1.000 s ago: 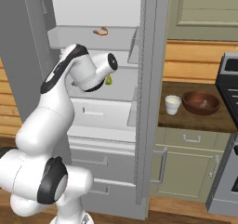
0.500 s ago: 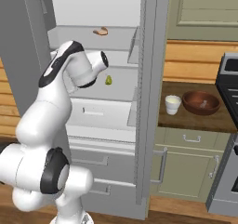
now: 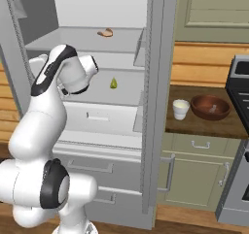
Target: Grab a lemon wedge from the fridge and one ice cube from the ice bowl, and put them in the glass of lemonade.
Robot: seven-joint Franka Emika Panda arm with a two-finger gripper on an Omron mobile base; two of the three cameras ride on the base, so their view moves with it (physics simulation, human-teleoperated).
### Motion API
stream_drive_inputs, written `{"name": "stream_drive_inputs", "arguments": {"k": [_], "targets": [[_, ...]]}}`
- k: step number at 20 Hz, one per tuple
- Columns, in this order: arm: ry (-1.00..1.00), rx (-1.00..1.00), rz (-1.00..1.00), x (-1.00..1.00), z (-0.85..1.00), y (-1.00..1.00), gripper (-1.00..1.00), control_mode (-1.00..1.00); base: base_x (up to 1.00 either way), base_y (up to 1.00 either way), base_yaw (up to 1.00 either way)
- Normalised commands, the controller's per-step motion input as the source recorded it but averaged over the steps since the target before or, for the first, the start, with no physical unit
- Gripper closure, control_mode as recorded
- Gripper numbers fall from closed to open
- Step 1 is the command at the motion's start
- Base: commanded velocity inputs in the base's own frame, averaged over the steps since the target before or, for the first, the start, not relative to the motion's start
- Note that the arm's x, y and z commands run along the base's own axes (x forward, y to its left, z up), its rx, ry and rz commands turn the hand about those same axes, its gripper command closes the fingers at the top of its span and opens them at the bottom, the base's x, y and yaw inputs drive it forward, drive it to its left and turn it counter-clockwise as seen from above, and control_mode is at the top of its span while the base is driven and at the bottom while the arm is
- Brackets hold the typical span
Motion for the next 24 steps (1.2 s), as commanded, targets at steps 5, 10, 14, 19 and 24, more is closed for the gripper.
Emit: {"name": "stream_drive_inputs", "arguments": {"k": [5,10,14,19,24], "targets": [[0.0,0.01,0.2,-0.46,0.0,0.69,-1.0,-1.0,0.0,0.0,0.0],[0.0,0.0,0.16,-0.45,0.0,0.77,-1.0,-1.0,0.0,0.0,0.0],[0.0,0.0,0.15,-0.45,0.0,0.76,-1.0,-1.0,0.0,0.0,0.0],[0.0,0.0,0.13,-0.42,0.0,0.78,-1.0,-1.0,0.0,0.0,0.0],[-0.02,0.0,0.04,-0.27,0.0,0.9,-1.0,-1.0,0.0,0.0,0.0]]}}
